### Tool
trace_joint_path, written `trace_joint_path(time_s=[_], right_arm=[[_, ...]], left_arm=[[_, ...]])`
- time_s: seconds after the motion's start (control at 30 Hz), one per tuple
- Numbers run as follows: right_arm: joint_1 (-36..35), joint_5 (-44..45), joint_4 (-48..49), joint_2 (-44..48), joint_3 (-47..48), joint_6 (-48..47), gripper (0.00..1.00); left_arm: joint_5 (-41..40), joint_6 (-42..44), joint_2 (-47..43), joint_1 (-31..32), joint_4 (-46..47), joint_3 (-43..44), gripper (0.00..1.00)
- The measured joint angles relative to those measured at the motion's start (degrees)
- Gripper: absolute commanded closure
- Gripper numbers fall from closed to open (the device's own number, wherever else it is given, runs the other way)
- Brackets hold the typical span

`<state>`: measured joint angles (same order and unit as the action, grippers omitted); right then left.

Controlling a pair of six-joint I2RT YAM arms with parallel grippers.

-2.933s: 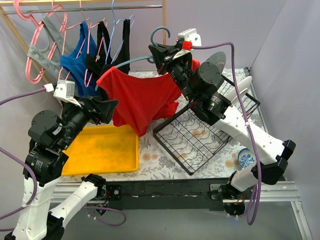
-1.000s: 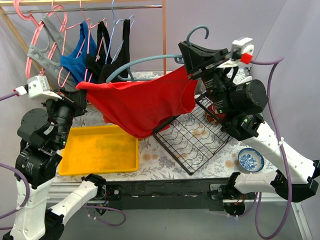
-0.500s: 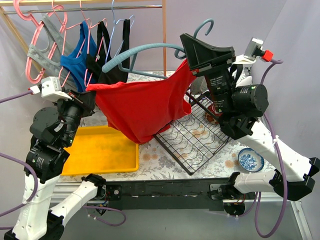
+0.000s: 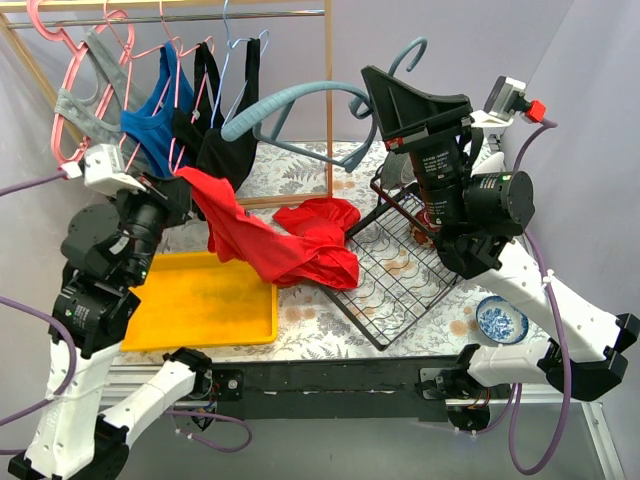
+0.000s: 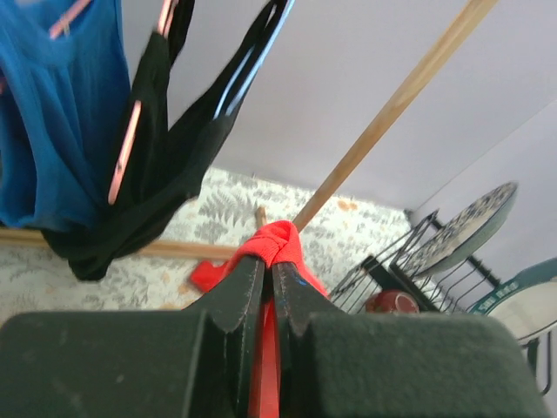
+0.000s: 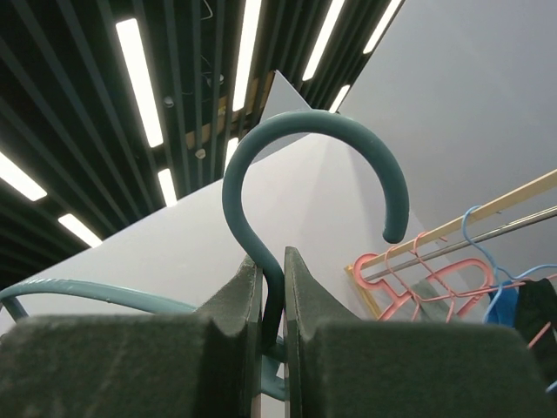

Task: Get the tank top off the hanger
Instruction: Remove the tank top from the hanger, then place the tank top in the bin.

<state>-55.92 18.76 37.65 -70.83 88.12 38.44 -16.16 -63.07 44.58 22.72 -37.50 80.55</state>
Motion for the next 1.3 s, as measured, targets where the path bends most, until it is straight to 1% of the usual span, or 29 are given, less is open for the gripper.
trace_joint_path(time_s=[0.13,0.17,0.27,0.37,0.5,0.67,0.77,0.97,1.07,1.3], right_arm=[[0.0,-0.07,0.74,1.92,-3.67,-2.34,0.99],[0.0,0.07,0.96,2.8,-5.25,-3.21,0.99],[-0.02,1.03,0.92,4.57,-8.02,-5.49,0.99],[0.0,2.58,0.81,6.45,-10.62,-7.45,0.99],[0.0,4.46,0.83,8.87,-13.27,-10.16,0.99],[0.0,5.92,1.38,10.16,-13.97,-13.16,0.99],[0.0,6.4,1.49,10.01,-13.97,-14.4,0.99],[0.02,6.6,1.27,9.09,-13.97,-15.72,0.99],[0.02,6.62,1.29,8.96,-13.97,-15.98,0.99],[0.04,6.64,1.03,8.98,-13.97,-16.65,0.99]], left_arm=[[-1.03,1.81,3.3,0.0,1.29,9.27,1.0],[-1.38,2.69,4.55,0.0,1.88,13.07,1.0],[-2.27,5.31,7.28,0.0,5.03,21.9,1.0],[-3.82,8.59,8.22,0.0,8.7,28.06,1.0],[-7.39,13.03,7.23,0.0,12.55,30.88,1.0],[-12.04,17.79,5.51,0.0,14.23,28.72,1.0],[-14.01,20.9,6.21,0.0,14.29,28.37,1.0],[-17.33,28.7,12.76,0.0,18.25,36.3,1.0],[-17.68,30.12,14.95,0.0,20.9,39.34,1.0],[-17.7,31.47,15.17,0.0,22.47,39.32,1.0]])
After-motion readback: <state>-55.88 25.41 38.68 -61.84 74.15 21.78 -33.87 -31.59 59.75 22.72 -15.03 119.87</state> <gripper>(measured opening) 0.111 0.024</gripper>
